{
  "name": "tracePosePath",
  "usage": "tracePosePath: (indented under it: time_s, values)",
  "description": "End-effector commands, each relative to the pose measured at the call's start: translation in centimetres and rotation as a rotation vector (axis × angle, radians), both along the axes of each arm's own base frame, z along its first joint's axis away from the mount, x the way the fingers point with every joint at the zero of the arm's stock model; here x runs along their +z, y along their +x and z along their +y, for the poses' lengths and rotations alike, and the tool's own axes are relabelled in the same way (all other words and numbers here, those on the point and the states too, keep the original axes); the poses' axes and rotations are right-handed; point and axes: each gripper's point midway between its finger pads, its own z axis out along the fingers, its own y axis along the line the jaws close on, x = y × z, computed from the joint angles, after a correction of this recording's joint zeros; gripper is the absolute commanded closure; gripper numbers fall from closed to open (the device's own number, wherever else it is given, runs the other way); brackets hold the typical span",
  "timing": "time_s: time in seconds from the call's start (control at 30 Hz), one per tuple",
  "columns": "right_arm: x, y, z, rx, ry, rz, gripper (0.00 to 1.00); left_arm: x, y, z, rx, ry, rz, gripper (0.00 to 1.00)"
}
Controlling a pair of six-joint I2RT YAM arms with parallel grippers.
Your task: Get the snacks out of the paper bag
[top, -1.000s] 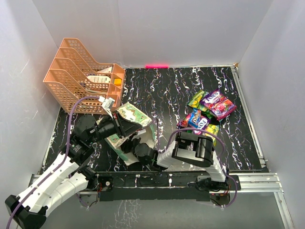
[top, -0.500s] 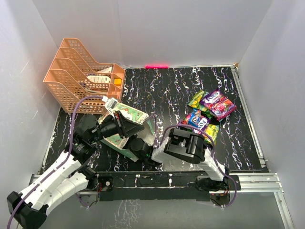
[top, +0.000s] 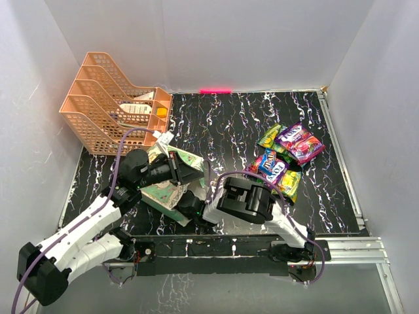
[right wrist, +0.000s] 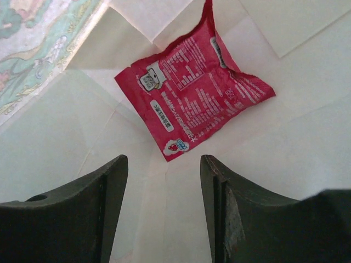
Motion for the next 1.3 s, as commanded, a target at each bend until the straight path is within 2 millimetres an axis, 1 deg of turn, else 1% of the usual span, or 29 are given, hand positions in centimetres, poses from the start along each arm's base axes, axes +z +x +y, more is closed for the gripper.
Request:
tracePosePath:
  time_s: [0.0,0.1,0.2,0.33,0.47,0.53,0.7,0.8,0.93,1.03,1.1,1.27]
  values:
    - [1.4,-0.3,1.8,0.036,0.078,-0.014,0.40,2.6,0.0,-0.9,-0.041,-0.046,-0.025,1.00]
    - [1.5,0.0,2.3,0.046,0.062,-0.037,0.38,2.6,-0.1,-1.1,-0.058,-0.055,-0.018,1.00]
    - [1.7,0.3,2.2,0.043,0.068,-0.051,0.35,2.8,-0.3,-1.1,-0.071,-0.061,-0.021,1.00]
    - [1.0,1.1,2.3,0.050,0.040,-0.054,0.32,3.0,-0.2,-1.3,-0.073,-0.060,-0.021,1.00]
    - [0.3,1.3,2.8,0.063,0.013,-0.067,0.27,2.6,0.0,-1.3,-0.061,-0.066,-0.004,1.00]
    - [0.1,1.4,3.4,0.071,0.001,-0.073,0.26,2.5,0.3,-1.3,-0.046,-0.068,0.004,1.00]
    - [-0.9,1.7,5.1,0.103,-0.028,-0.097,0.26,2.1,0.9,-1.2,-0.009,-0.068,0.027,1.00]
    - [-1.4,1.7,6.2,0.131,-0.058,-0.119,0.28,1.7,1.0,-1.3,-0.004,-0.060,0.045,1.00]
    - [-1.7,2.6,6.4,0.112,-0.083,-0.130,0.29,1.4,1.2,-1.2,0.013,-0.059,0.055,1.00]
    - [-1.7,3.3,6.7,0.111,-0.097,-0.143,0.35,1.2,1.2,-1.1,0.021,-0.059,0.059,1.00]
    - [-1.6,3.6,6.6,0.105,-0.100,-0.154,0.42,1.2,1.2,-1.1,0.019,-0.056,0.062,1.00]
    - [-0.7,4.1,6.3,0.087,-0.087,-0.165,0.71,0.8,1.1,-0.3,0.055,-0.030,0.053,1.00]
